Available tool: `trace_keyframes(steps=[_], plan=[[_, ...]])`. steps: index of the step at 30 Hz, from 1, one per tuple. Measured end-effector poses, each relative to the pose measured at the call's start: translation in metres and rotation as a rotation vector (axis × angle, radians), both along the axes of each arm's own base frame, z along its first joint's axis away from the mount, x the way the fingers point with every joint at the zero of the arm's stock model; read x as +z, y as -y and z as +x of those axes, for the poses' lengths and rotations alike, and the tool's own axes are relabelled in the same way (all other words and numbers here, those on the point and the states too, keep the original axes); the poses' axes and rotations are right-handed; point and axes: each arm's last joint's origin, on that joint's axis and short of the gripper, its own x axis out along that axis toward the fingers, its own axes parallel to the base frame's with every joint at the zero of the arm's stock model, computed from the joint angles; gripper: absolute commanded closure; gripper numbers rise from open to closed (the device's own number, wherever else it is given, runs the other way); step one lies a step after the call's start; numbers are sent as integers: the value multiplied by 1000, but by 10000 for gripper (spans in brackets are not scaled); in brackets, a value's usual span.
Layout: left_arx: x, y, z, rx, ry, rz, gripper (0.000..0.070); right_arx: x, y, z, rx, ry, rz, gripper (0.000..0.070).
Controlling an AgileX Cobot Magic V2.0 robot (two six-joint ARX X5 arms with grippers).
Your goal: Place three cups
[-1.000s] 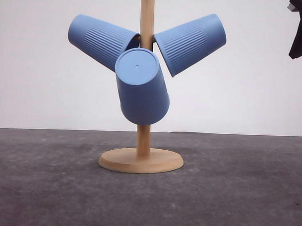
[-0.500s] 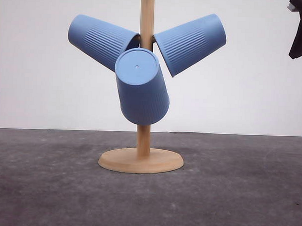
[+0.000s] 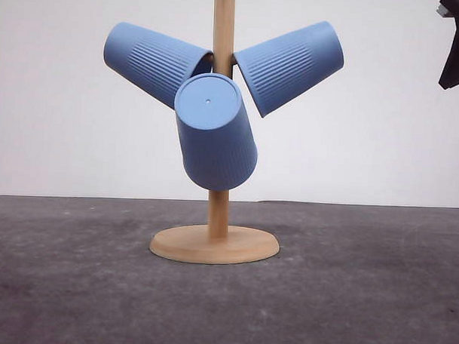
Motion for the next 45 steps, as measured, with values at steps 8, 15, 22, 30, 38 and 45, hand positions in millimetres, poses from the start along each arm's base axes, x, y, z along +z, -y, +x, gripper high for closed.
trace_keyframes(steps=[8,15,22,30,38,45], plan=[[0,0,0,0,0,-1,700,0,0,0,0,0,0,672],[0,0,0,0,0,-1,700,0,0,0,0,0,0,672],[0,0,0,0,0,-1,700,-3,6,-3,-35,-3,21,672],[0,0,0,0,0,-1,700,-56,37,-39,-244,-6,126,672],[0,0,0,0,0,-1,700,-111,52,-67,-343,178,183,672],[0,0,0,0,0,-1,700,-146,55,-80,-371,217,206,672]])
